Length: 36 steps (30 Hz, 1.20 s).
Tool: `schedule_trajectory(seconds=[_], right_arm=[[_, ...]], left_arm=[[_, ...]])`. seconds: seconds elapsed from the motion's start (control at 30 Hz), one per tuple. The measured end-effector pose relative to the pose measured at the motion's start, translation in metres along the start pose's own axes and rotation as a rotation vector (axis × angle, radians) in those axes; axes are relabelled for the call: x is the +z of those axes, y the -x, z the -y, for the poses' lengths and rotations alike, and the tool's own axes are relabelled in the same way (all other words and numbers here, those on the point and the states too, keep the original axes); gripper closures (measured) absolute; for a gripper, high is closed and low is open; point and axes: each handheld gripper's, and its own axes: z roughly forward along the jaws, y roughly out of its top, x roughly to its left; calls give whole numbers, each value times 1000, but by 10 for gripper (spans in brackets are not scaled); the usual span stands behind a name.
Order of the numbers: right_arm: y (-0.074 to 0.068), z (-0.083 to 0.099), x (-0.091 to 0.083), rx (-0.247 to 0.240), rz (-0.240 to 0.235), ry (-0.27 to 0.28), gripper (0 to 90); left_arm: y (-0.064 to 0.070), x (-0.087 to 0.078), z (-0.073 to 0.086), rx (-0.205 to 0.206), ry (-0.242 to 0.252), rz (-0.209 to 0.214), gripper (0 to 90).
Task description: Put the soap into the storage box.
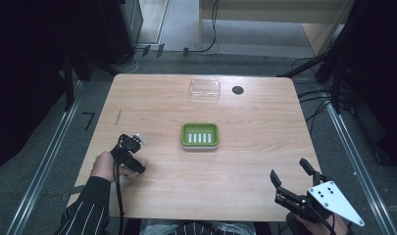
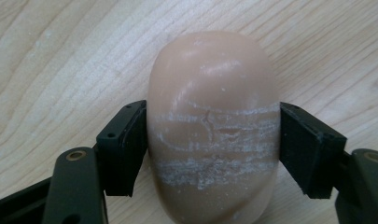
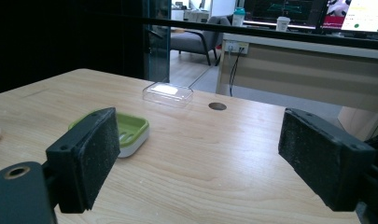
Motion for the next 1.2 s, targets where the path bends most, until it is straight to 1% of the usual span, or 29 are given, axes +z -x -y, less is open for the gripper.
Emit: schedule_trajectory(seconds=[0.1, 0.33, 0.4, 0.47, 0.5, 0.53, 0.63, 0.67, 0.73, 0.8, 0.87, 0.93, 1.0, 1.03, 1.07, 1.1, 1.13, 1.17, 1.2], right_arm=[[0, 0, 0, -4, 2, 3, 132], [0, 0, 0, -1, 1, 0, 132], [0, 0, 0, 0, 0, 1, 132], [0, 0, 0, 1, 0, 0, 132], [0, 0, -1, -4, 0, 5, 132], [0, 0, -1, -4, 0, 5, 132], [0, 0, -1, 3, 0, 4, 132], [0, 0, -1, 2, 1, 3, 132], [0, 0, -1, 4, 1, 1, 132], [0, 0, -1, 4, 0, 1, 132], [0, 0, -1, -4, 0, 6, 132], [0, 0, -1, -3, 1, 3, 132], [0, 0, -1, -5, 3, 3, 132], [0, 0, -1, -5, 3, 3, 132], [0, 0, 0, -4, 3, 2, 132], [0, 0, 0, -4, 3, 2, 132], [0, 0, 0, -5, 4, 2, 132], [0, 0, -1, -6, 3, 3, 132], [0, 0, 0, -8, 3, 4, 132]], left_arm=[[0, -1, 1, -2, 1, 0, 327], [0, -1, 1, 0, 2, -2, 333], [0, -1, 2, 7, 13, -4, 334], [0, -1, 2, 7, 14, -4, 334], [0, -1, 2, 17, 13, -8, 335], [1, -1, 2, 18, 14, -10, 335], [4, -2, 1, 31, 5, -12, 335], [5, -3, 1, 43, 4, -18, 335], [5, -4, 0, 47, 11, -10, 335], [6, -5, 0, 59, 15, -12, 334], [7, -7, 0, 59, 15, -8, 334], [7, -9, -1, 69, 26, -13, 335], [9, -12, -2, 74, 39, -6, 334], [10, -13, -3, 83, 40, 0, 334], [12, -15, -4, 100, 45, 13, 335], [12, -15, -4, 100, 45, 13, 334], [13, -17, -4, 108, 54, 14, 334], [14, -18, -5, 121, 54, 16, 335], [14, -19, -5, 125, 55, 14, 334]])
